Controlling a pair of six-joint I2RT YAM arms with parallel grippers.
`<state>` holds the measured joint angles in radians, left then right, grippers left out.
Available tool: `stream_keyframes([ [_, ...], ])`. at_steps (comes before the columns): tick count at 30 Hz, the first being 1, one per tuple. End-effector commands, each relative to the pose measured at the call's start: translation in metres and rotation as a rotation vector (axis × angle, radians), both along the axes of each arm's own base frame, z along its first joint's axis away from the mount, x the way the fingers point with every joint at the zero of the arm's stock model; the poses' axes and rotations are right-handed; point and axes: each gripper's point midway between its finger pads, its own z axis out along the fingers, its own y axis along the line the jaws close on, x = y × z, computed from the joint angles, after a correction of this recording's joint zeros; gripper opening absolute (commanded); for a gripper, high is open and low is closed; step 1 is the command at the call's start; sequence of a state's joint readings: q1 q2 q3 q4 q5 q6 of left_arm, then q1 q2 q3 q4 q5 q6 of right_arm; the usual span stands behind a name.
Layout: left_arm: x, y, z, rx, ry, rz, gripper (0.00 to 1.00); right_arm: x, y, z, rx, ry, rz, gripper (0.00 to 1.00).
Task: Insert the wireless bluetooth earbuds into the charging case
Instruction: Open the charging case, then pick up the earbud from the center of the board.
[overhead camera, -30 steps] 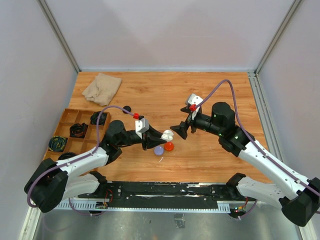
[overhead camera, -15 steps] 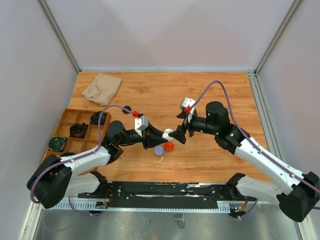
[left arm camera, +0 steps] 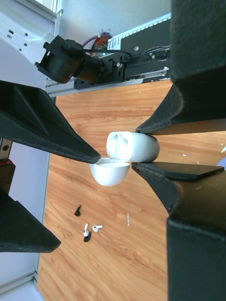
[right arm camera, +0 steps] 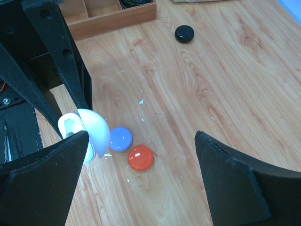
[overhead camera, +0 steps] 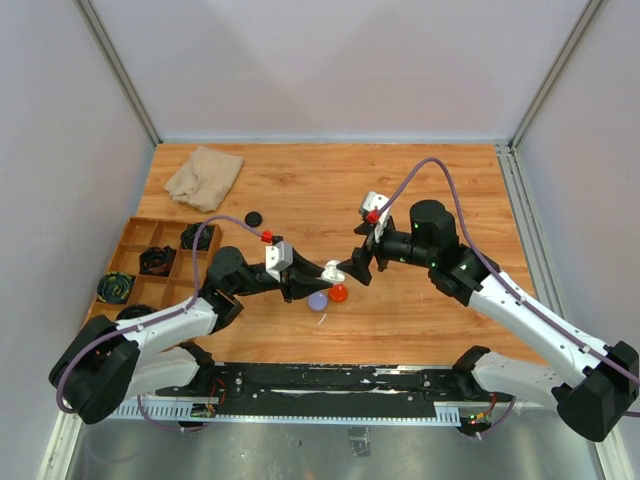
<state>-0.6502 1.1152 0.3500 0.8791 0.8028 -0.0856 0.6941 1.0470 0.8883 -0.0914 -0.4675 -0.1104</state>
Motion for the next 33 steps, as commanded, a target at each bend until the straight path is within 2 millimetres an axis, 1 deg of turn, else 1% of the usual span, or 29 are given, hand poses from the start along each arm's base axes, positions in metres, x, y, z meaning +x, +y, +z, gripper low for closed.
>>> stream_keyframes([
  [1, 0.004, 0.003, 0.002, -0.011, -0.048, 0.030, 0.00, -0.001, 0.004, 0.025, 0.041, -0.029, 0.015, 0.96],
  [4, 0.010, 0.005, -0.007, -0.004, -0.037, 0.074, 0.00, -0.001, 0.001, 0.030, 0.032, -0.029, 0.001, 0.97],
  [6, 0.015, 0.007, -0.013, 0.002, -0.047, 0.109, 0.00, 0.005, -0.003, 0.028, 0.008, -0.018, -0.041, 0.97],
  [9, 0.021, 0.012, -0.022, 0.011, -0.075, 0.155, 0.00, 0.019, -0.013, 0.018, -0.053, 0.019, -0.131, 0.97],
  [13, 0.021, 0.019, -0.023, -0.007, -0.151, 0.191, 0.00, 0.040, -0.031, 0.004, -0.128, 0.096, -0.255, 0.97],
  [16, 0.022, 0.024, -0.026, -0.009, -0.174, 0.217, 0.00, 0.056, -0.047, -0.011, -0.187, 0.159, -0.351, 0.97],
  [20, 0.024, 0.028, -0.028, -0.011, -0.183, 0.247, 0.00, 0.072, -0.065, -0.030, -0.241, 0.227, -0.443, 0.96],
  [22, 0.027, 0.030, -0.030, -0.008, -0.179, 0.267, 0.00, 0.082, -0.075, -0.041, -0.255, 0.265, -0.493, 0.96],
  [24, 0.030, 0.031, -0.035, 0.008, -0.165, 0.285, 0.00, 0.092, -0.085, -0.057, -0.282, 0.310, -0.546, 0.95],
  [31, 0.036, 0.038, -0.039, 0.022, -0.144, 0.341, 0.00, 0.125, -0.131, -0.099, -0.336, 0.436, -0.761, 0.91],
  [33, 0.036, 0.038, -0.039, 0.024, -0.141, 0.343, 0.00, 0.134, -0.149, -0.112, -0.356, 0.466, -0.837, 0.90],
])
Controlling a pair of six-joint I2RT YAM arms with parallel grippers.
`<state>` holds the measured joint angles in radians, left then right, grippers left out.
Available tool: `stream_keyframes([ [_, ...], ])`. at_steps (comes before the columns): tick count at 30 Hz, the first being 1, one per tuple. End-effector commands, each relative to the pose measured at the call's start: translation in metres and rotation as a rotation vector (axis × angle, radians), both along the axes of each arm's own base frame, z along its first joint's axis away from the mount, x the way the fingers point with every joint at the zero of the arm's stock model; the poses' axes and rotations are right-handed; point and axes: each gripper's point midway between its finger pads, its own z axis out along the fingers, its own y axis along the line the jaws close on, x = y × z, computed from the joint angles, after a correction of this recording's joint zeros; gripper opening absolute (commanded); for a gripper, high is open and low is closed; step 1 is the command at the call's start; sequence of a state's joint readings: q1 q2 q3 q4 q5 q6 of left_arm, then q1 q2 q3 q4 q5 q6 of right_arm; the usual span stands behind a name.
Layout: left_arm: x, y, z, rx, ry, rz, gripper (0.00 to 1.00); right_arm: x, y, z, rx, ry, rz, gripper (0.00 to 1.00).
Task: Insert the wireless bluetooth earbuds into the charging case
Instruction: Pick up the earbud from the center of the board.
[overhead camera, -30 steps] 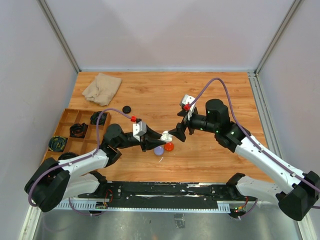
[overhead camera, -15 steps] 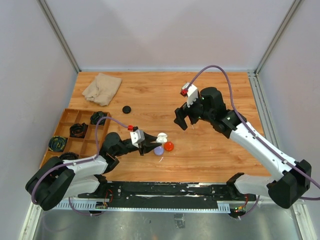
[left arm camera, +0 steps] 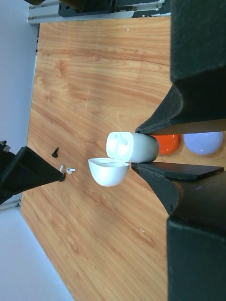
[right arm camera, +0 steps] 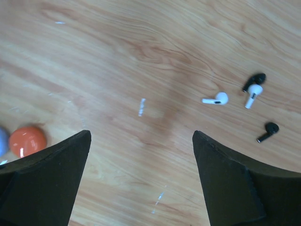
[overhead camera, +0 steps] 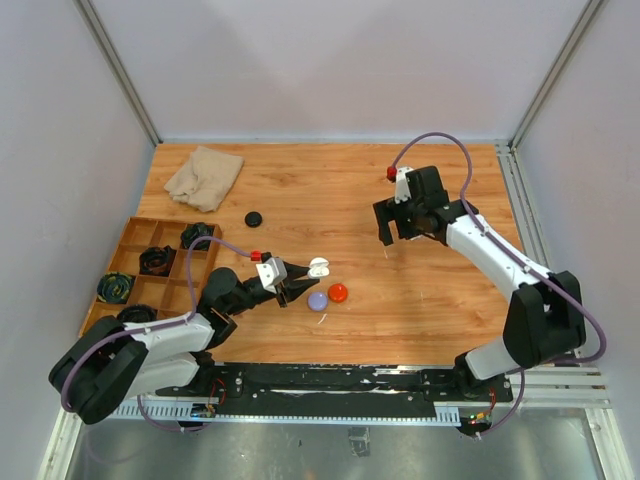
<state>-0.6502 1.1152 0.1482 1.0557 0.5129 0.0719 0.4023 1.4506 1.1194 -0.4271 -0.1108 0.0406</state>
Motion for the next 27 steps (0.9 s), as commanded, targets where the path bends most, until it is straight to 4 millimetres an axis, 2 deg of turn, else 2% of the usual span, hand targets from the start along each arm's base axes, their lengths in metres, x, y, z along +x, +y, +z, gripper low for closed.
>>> stream_keyframes([
  [1, 0.005, 0.005, 0.004, -0.007, -0.026, 0.041, 0.00, 0.024, -0.037, -0.010, -0.043, 0.031, -0.195, 0.89],
  [5, 0.006, 0.006, 0.003, -0.003, -0.023, 0.047, 0.00, 0.037, -0.068, -0.032, -0.069, 0.084, -0.335, 0.83],
  [11, 0.008, 0.006, 0.002, 0.006, -0.016, 0.058, 0.00, 0.054, -0.095, -0.064, -0.089, 0.164, -0.485, 0.72],
  [20, 0.010, 0.006, 0.000, 0.014, -0.010, 0.064, 0.00, 0.070, -0.099, -0.092, -0.104, 0.220, -0.544, 0.59],
  [27, 0.009, 0.005, 0.001, 0.014, -0.009, 0.059, 0.00, 0.074, -0.095, -0.102, -0.091, 0.242, -0.540, 0.47],
])
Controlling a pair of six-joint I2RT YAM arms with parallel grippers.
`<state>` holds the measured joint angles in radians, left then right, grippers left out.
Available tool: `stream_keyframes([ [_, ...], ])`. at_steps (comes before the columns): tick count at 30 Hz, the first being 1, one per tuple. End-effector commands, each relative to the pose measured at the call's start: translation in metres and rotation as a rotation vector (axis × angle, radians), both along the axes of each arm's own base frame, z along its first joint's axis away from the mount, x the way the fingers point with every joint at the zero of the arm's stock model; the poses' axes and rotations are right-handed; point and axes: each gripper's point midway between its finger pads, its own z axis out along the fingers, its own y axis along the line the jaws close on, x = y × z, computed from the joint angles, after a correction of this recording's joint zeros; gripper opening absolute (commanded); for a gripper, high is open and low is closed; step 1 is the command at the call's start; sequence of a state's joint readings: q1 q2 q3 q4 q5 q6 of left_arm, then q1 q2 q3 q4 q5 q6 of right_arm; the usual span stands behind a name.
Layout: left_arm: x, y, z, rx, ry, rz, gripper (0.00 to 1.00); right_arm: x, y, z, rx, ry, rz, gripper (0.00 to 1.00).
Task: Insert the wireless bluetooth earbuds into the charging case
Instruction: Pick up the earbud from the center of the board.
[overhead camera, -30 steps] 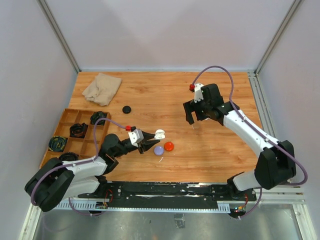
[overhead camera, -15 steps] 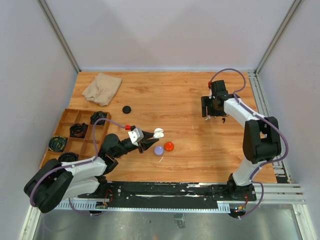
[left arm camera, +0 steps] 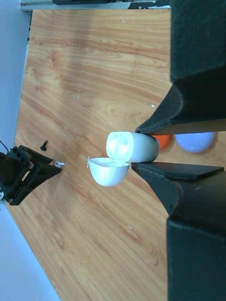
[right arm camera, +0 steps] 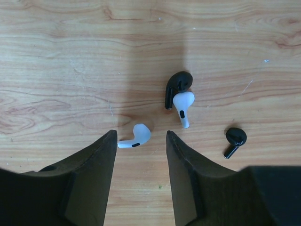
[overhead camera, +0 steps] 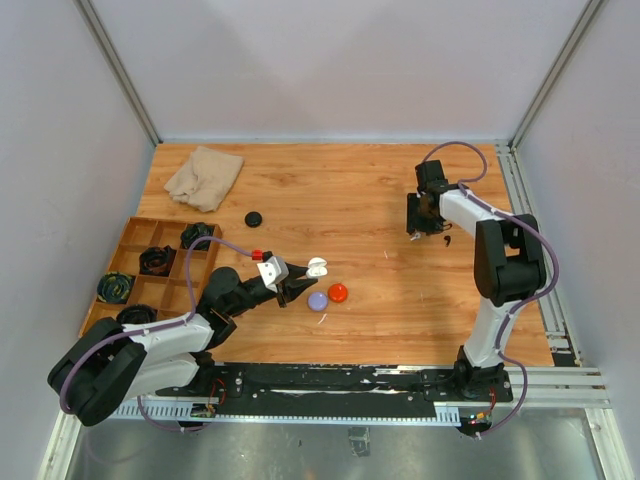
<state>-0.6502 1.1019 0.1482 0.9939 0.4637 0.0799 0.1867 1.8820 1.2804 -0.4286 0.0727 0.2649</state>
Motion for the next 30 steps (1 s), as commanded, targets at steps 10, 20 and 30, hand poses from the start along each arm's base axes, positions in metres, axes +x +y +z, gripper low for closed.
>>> stream_keyframes([
  [10, 0.003, 0.000, 0.011, -0.015, -0.039, 0.012, 0.00, 0.007, 0.008, -0.004, 0.061, 0.020, -0.001, 0.36],
  [20, 0.003, 0.000, 0.010, -0.014, -0.033, 0.009, 0.00, 0.002, 0.019, -0.012, 0.102, 0.075, 0.062, 0.31],
  [30, 0.002, -0.001, 0.009, -0.012, -0.029, 0.003, 0.00, -0.006, 0.021, -0.012, 0.063, 0.121, 0.102, 0.29],
])
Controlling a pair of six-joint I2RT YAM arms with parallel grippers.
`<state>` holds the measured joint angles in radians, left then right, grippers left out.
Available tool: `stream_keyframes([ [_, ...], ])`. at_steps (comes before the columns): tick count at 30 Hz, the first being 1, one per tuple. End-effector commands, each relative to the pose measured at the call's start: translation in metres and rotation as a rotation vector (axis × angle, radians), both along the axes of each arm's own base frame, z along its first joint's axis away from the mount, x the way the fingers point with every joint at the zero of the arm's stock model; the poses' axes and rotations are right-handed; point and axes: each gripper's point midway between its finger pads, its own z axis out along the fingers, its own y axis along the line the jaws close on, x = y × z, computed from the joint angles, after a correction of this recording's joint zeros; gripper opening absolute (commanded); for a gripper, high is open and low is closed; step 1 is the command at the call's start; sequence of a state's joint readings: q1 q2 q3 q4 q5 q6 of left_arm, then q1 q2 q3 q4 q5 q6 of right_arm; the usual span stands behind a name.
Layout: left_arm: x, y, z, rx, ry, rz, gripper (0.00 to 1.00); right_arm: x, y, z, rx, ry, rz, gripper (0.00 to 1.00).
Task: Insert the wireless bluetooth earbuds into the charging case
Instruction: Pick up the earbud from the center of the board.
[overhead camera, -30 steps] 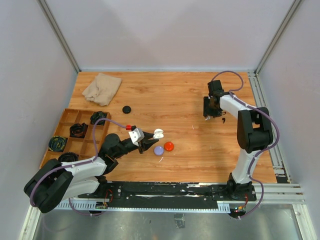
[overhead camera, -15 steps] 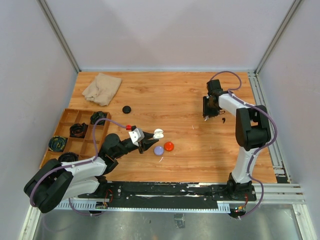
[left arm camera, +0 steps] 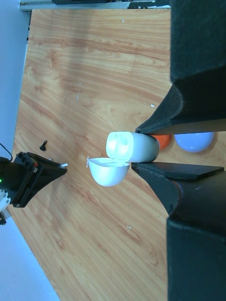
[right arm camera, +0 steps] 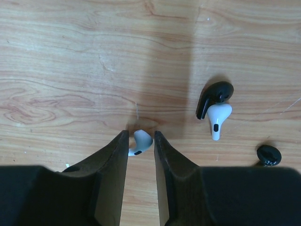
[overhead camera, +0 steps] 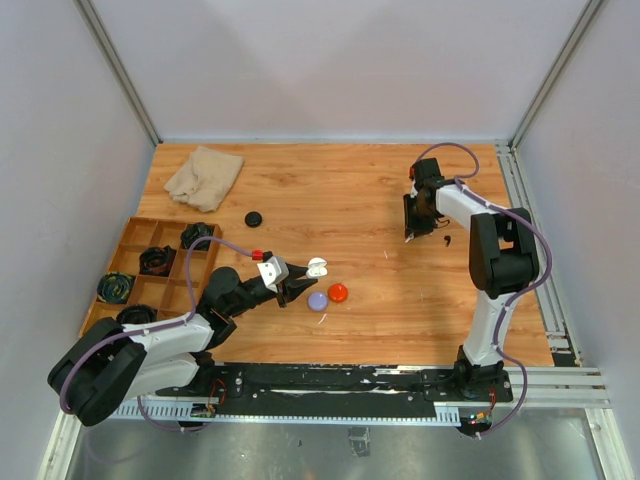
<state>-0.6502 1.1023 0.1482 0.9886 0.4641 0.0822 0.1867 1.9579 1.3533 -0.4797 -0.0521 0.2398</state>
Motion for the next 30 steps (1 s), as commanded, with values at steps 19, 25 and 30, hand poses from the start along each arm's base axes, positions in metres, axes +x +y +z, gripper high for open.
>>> stream_keyframes([
  [19, 0.001, -0.001, 0.016, -0.054, -0.033, 0.005, 0.00, -0.017, 0.032, 0.031, -0.055, -0.055, 0.209, 0.12],
  [25, 0.003, 0.003, 0.017, -0.077, -0.036, 0.033, 0.00, -0.028, 0.066, 0.064, -0.040, -0.178, 0.308, 0.12],
  [30, 0.008, 0.010, 0.016, -0.091, -0.046, 0.086, 0.00, -0.042, 0.098, 0.095, -0.037, -0.306, 0.395, 0.12],
])
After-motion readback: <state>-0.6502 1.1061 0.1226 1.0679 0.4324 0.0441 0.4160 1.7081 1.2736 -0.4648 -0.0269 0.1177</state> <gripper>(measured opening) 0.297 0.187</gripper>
